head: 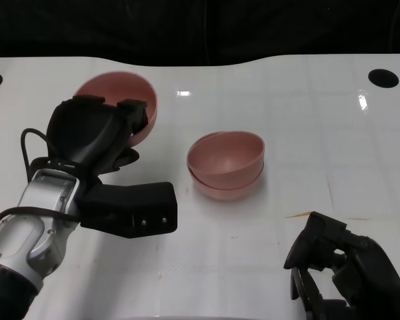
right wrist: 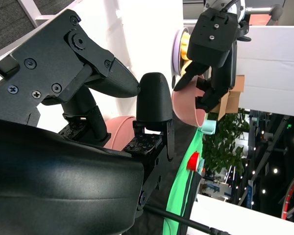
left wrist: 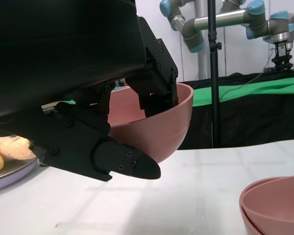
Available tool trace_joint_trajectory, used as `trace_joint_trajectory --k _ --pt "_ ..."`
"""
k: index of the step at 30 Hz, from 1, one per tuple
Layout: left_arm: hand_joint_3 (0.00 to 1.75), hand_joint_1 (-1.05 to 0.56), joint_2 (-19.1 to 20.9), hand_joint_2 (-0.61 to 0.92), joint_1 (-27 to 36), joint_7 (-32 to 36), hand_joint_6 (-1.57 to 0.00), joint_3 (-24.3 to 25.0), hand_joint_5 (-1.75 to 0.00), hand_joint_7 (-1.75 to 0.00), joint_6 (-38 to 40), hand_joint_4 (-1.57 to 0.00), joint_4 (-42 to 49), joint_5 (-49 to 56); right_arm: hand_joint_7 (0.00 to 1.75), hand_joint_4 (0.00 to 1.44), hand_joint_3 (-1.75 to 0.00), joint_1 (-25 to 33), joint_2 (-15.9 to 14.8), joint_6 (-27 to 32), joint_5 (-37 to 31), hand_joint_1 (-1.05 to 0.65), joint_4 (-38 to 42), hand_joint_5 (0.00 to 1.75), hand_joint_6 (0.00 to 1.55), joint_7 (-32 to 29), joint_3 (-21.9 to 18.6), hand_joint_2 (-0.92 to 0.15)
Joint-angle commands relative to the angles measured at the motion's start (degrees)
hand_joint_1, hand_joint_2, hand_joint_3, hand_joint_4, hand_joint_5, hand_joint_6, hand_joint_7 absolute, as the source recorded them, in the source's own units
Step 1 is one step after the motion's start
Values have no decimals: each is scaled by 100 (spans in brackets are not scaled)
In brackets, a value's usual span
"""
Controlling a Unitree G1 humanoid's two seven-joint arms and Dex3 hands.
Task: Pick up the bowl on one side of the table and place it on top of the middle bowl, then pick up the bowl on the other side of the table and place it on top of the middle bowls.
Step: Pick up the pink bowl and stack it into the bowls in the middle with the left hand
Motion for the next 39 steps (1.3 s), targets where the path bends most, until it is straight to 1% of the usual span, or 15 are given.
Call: trace_joint_trajectory --k 1,4,6,7,9,10,11,13,17,29,32,35,36,37,39 --pt "14 -26 -46 90 -155 -297 -75 233 -175 -135 -252 -87 -517 -422 162 81 -137 8 -1 16 57 -22 -4 175 71 12 -47 -40" --pt "14 -24 -133 89 -238 -374 -77 202 -175 -134 -377 -87 -620 -492 162 81 -137 4 17 -10 57 -22 29 175 70 23 -46 -40" --pt "14 -25 -226 88 -288 -421 -82 154 -175 -117 -399 -88 -651 -461 162 81 -137 10 16 32 65 -22 12 175 70 31 -48 -40" --pt "13 -27 -306 87 -333 -456 -89 121 -175 -98 -447 -87 -637 -483 162 81 -137 11 16 58 72 -22 -2 175 70 35 -51 -40" --pt "14 -28 -435 88 -389 -540 -95 94 -175 -86 -594 -88 -582 -599 162 81 -137 15 22 83 62 -22 -25 175 70 29 -49 -40" --pt "17 -28 -486 88 -404 -548 -93 90 -175 -99 -705 -88 -533 -659 162 81 -137 19 30 97 50 -22 -39 175 70 19 -42 -40" --pt "25 -28 -534 85 -413 -581 -83 96 -175 -127 -793 -89 -492 -738 162 81 -137 19 37 103 45 -22 -44 175 71 16 -37 -40" --pt "76 -29 -618 62 -433 -619 -73 111 -175 -163 -957 -91 -407 -861 162 81 -137 16 44 107 38 -22 -49 175 71 16 -30 -40" --pt "116 -27 -832 47 -513 -851 -75 103 -175 -174 -1231 -94 -199 -1204 162 81 -137 31 48 186 42 -21 -101 175 71 10 -28 -39" --pt "125 -31 -1116 45 -622 -1735 -77 133 -175 -175 -1129 -95 78 -1743 162 81 -139 46 68 250 -8 -20 -144 175 71 -15 -28 -38" --pt "120 -30 -1159 45 -740 -1850 -75 -102 -175 -171 -1089 -93 488 -1546 162 81 -140 43 96 161 -36 -20 -98 175 71 -35 -26 -38" --pt "112 -28 -1155 46 -835 -1900 -77 -253 -175 -154 -1055 -88 762 -1392 162 81 -140 47 98 156 -94 -21 -118 175 71 -59 -17 -38" --pt "103 -30 -1107 52 -890 -1898 -76 -375 -168 -131 -1020 -80 817 -1198 162 81 -140 49 99 173 -86 -21 -131 175 71 -55 -16 -38" --pt "78 -33 -1063 67 -936 -1882 -70 -482 -131 -90 -999 -64 853 -1024 162 81 -140 49 100 186 -74 -21 -140 175 71 -48 -18 -38" --pt "47 -36 -951 85 -1030 -1831 -70 -763 -91 -47 -896 -55 878 -520 162 80 -140 45 97 191 -72 -21 -149 175 71 -43 -22 -38"
